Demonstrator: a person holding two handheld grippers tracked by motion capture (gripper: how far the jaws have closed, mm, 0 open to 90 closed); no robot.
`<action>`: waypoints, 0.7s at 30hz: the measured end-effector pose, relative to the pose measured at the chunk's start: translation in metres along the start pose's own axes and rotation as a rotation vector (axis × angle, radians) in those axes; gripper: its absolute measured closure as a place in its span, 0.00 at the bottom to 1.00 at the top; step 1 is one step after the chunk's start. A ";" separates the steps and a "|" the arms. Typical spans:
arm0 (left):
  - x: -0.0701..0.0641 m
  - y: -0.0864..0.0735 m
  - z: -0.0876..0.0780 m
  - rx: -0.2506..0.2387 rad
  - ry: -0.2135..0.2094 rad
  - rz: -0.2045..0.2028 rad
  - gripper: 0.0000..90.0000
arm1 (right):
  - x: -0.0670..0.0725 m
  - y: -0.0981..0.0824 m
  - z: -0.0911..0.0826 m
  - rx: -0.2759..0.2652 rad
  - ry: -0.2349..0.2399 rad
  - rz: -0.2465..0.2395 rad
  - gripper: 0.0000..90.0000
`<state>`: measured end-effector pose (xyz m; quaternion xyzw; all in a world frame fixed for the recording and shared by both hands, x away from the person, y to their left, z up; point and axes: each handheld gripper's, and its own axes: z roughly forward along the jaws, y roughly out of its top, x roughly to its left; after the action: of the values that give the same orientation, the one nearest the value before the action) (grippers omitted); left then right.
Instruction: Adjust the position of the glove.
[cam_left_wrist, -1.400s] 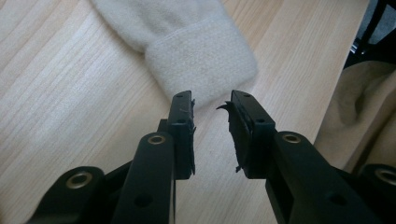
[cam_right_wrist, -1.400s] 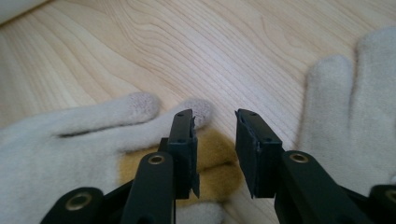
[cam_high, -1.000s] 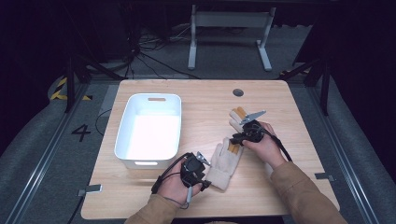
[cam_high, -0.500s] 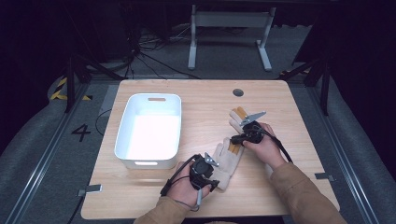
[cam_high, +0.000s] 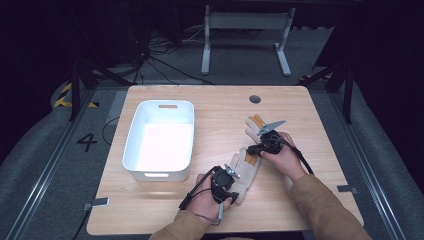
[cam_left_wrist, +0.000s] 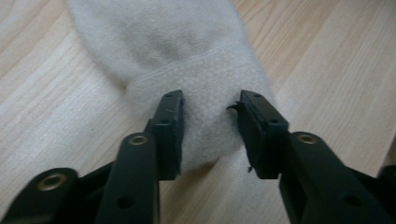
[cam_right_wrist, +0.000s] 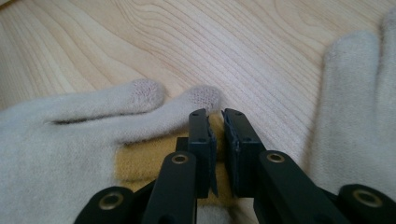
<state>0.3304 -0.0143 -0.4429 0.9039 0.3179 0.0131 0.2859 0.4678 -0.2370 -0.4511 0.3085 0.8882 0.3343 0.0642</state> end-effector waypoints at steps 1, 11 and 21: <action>0.000 0.000 0.001 0.000 0.012 0.003 0.77 | 0.000 0.000 0.000 0.000 -0.001 0.000 0.91; -0.002 0.001 -0.002 -0.003 0.048 0.040 0.94 | 0.001 0.000 -0.002 0.000 -0.015 -0.012 0.94; 0.006 0.007 -0.024 -0.031 -0.003 0.092 0.93 | 0.007 0.002 -0.026 -0.059 -0.024 -0.003 0.94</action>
<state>0.3338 -0.0030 -0.4198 0.9130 0.2754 0.0297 0.2996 0.4549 -0.2463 -0.4289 0.3091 0.8776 0.3565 0.0842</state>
